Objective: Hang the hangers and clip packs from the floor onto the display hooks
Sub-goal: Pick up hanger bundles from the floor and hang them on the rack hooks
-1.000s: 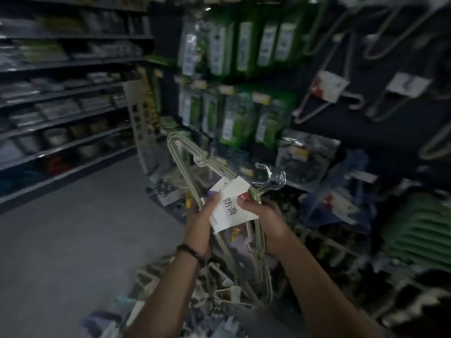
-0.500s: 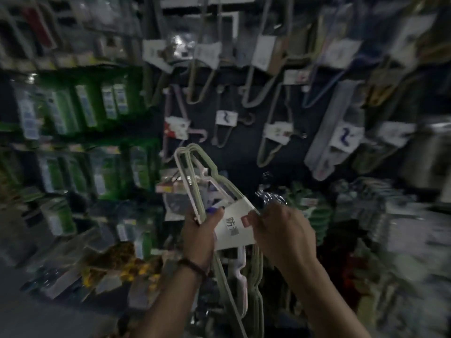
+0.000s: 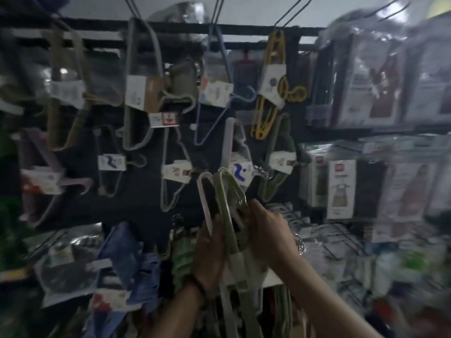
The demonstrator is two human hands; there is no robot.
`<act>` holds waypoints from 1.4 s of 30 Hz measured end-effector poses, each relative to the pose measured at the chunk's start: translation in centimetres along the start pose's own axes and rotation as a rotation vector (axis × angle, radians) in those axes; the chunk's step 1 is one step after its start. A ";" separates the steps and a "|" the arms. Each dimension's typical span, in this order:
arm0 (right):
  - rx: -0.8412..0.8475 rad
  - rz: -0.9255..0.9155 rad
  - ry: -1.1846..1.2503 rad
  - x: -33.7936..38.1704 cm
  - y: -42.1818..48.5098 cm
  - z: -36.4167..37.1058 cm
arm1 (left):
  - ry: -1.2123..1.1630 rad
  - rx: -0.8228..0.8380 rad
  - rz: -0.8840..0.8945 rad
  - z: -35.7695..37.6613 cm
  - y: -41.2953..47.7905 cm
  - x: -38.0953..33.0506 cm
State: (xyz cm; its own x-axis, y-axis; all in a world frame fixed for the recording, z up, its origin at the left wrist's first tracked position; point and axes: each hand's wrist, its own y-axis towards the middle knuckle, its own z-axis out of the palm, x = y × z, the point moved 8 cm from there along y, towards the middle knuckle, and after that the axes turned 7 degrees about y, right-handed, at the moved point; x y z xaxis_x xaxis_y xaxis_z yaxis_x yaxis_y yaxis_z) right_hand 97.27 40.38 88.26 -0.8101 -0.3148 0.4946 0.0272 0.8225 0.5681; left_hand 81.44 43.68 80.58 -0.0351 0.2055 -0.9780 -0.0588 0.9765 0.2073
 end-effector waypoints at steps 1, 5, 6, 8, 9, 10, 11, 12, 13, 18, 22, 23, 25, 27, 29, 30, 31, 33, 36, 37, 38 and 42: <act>-0.010 0.036 0.007 -1.6 0.6 -0.2 | 0.065 -0.015 0.018 0.9 1.3 0.5; -0.149 0.128 0.238 -7.1 2.5 -2.4 | 0.152 -0.109 -0.033 3.5 5.6 1.2; -0.200 0.124 0.284 -7.8 3.0 -3.4 | 0.193 -0.115 -0.032 4.0 6.7 1.1; -0.313 0.102 0.325 -8.7 4.0 -6.0 | 0.232 -0.115 0.062 4.9 9.3 0.7; -0.356 0.084 0.329 -9.0 4.4 -7.2 | 0.239 -0.090 0.111 5.4 10.1 0.1; -0.392 0.077 0.308 -9.3 4.8 -8.6 | 0.253 -0.060 0.155 5.9 10.9 -0.6; -0.421 0.088 0.262 -9.9 5.5 -9.9 | 0.289 -0.010 0.208 6.9 12.2 -1.3; -0.421 0.107 0.203 -10.7 6.2 -10.8 | 0.329 0.027 0.277 7.7 13.4 -2.1; -0.395 0.120 0.142 -11.5 7.0 -11.5 | 0.369 0.049 0.344 8.3 14.1 -3.2; -0.230 0.206 -0.013 -17.2 10.7 -11.9 | 0.343 0.215 0.434 10.9 17.7 -5.4; -0.207 0.242 -0.077 -22.1 14.9 -11.2 | 0.329 0.420 0.477 14.5 17.9 -6.8; -0.207 0.234 -0.088 -22.8 16.0 -11.2 | 0.352 0.463 0.495 15.7 17.9 -6.9; -0.200 0.216 -0.138 -23.5 18.0 -11.3 | 0.381 0.532 0.516 17.9 18.0 -7.1; -0.216 0.169 -0.152 -23.7 19.6 -11.8 | 0.368 0.572 0.491 19.9 18.5 -7.1; -0.271 0.118 -0.149 -24.0 20.5 -12.5 | 0.363 0.577 0.503 21.7 18.9 -7.3; -0.291 0.102 -0.144 -24.2 20.8 -12.8 | 0.374 0.576 0.518 22.4 19.2 -7.4; -0.305 0.083 -0.145 -24.4 21.1 -13.0 | 0.395 0.567 0.528 23.1 19.5 -7.5; -0.333 0.021 -0.164 -24.6 21.1 -13.0 | 0.445 0.541 0.554 24.3 20.1 -7.6; -0.404 -0.065 -0.124 -25.1 21.0 -13.4 | 0.595 0.463 0.619 25.8 20.6 -7.3; -0.432 -0.081 -0.106 -25.4 21.1 -13.8 | 0.632 0.449 0.647 26.2 20.4 -7.4; -0.449 -0.088 -0.092 -25.7 21.3 -14.2 | 0.651 0.449 0.668 26.7 20.3 -7.4; -0.414 -0.074 -0.130 -27.0 22.9 -14.0 | 0.614 0.446 0.629 28.1 20.7 -7.9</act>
State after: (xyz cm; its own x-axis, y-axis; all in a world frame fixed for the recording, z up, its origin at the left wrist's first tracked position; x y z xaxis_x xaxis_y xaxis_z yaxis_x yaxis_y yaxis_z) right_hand 128.00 61.04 97.12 -0.8850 -0.2815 0.3709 0.1773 0.5328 0.8274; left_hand 108.56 64.07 92.01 -0.4505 0.7495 -0.4851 0.5251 0.6619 0.5350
